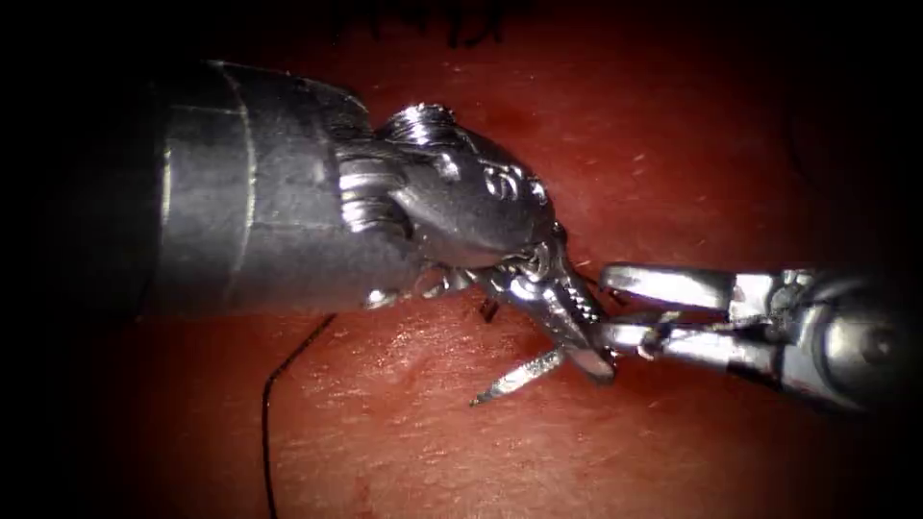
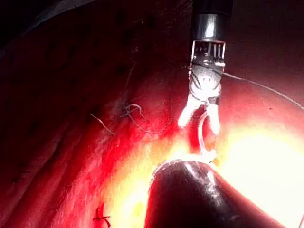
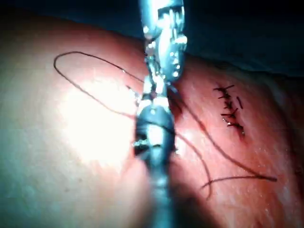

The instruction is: Wound Closure

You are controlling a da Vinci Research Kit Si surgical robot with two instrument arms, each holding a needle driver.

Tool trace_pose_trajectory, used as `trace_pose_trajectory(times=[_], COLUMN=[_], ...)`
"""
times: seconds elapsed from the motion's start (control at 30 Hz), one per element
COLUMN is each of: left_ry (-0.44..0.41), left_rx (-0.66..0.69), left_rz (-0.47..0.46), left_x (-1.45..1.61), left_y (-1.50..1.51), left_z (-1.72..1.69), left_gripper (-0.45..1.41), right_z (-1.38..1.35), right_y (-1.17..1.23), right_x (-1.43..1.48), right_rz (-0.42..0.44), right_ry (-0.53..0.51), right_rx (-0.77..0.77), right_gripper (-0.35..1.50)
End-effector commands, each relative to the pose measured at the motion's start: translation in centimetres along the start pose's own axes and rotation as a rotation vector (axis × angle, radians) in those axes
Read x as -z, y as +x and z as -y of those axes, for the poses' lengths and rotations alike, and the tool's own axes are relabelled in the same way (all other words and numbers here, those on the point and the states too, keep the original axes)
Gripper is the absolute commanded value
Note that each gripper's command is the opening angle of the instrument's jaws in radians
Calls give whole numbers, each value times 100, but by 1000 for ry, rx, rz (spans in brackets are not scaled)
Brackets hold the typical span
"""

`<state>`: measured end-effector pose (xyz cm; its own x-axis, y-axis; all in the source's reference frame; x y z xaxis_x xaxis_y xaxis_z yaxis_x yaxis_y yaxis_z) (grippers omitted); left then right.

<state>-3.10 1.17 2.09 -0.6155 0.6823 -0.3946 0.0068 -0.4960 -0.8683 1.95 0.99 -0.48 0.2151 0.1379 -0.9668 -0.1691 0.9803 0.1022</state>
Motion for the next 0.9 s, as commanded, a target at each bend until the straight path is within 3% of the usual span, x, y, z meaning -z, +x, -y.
trace_pose_trajectory(times=[0.03, 0.13, 0.37, 0.53, 0.9], left_ry=[17, 75, 177, 186, 171], left_rx=[-3, 11, 72, 92, 83], left_rz=[-35, -127, -313, -331, -365], left_x=[-4, -5, -13, -24, -23], left_y=[3, 3, -7, -19, -23], left_z=[4, 4, 2, -3, -12], left_gripper=[-45, -45, -45, -45, -45], right_z=[6, 10, 27, 24, 13], right_y=[-3, -1, 10, 13, -8], right_x=[-7, -6, -8, -6, -7], right_rz=[28, 48, 80, 128, 152], right_ry=[-52, -169, -368, -447, -481], right_rx=[-37, -73, -91, -95, -85], right_gripper=[116, 120, 103, 94, 98])
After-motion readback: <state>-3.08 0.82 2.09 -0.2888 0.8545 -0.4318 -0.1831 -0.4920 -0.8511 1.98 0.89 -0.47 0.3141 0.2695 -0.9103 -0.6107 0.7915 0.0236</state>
